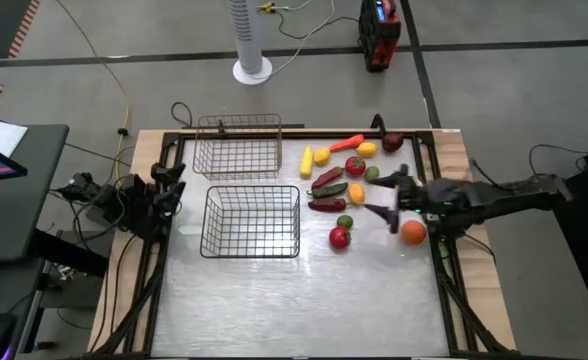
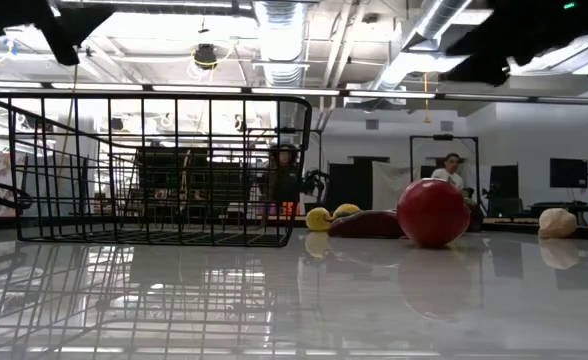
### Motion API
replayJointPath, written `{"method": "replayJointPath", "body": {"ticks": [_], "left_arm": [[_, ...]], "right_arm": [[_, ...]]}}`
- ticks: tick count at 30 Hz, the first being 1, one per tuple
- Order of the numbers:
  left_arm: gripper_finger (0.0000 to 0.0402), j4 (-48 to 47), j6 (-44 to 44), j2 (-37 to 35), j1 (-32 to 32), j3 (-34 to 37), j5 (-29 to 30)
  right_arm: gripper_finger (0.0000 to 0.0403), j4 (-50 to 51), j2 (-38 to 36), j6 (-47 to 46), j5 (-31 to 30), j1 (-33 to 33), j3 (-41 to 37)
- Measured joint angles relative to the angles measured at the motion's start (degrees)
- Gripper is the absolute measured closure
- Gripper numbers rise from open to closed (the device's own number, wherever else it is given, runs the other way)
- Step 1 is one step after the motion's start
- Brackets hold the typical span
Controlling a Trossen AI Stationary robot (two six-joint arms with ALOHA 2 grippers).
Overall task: Sort produce into baskets
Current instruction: Put the bottom red tomato into the bottom wire basket
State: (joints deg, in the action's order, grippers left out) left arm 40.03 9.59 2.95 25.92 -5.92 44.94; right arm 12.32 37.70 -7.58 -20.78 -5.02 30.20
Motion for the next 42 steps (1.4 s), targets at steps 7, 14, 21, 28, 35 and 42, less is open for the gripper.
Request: {"method": "replayJointPath", "body": {"ticks": [7,14,21,28,35,42], "left_arm": [[0.0097,-20.3,-9.6,8.6,-1.8,-10.0,2.9],[0.0097,-21.4,-7.5,19.3,-1.8,-15.3,2.9],[0.0097,-21.2,-1.8,24.1,-1.9,-18.6,3.8],[0.0097,-21.5,-2.6,24.5,-1.9,-18.6,3.9],[0.0097,-23.1,-4.2,24.5,-1.9,-18.6,4.0],[0.0097,-23.6,-4.4,24.5,-1.9,-18.6,3.9]], "right_arm": [[0.0039,6.0,20.0,-1.6,9.0,0.9,7.2],[0.0028,9.4,30.8,-1.4,4.6,-5.7,12.8],[0.0006,12.7,38.5,0.3,8.9,-6.7,17.5],[0.0003,12.9,46.7,4.7,7.5,-7.7,19.8],[0.0003,13.1,51.9,4.3,7.3,-7.7,19.5],[0.0024,12.3,54.6,4.2,7.1,-7.6,18.6]]}}
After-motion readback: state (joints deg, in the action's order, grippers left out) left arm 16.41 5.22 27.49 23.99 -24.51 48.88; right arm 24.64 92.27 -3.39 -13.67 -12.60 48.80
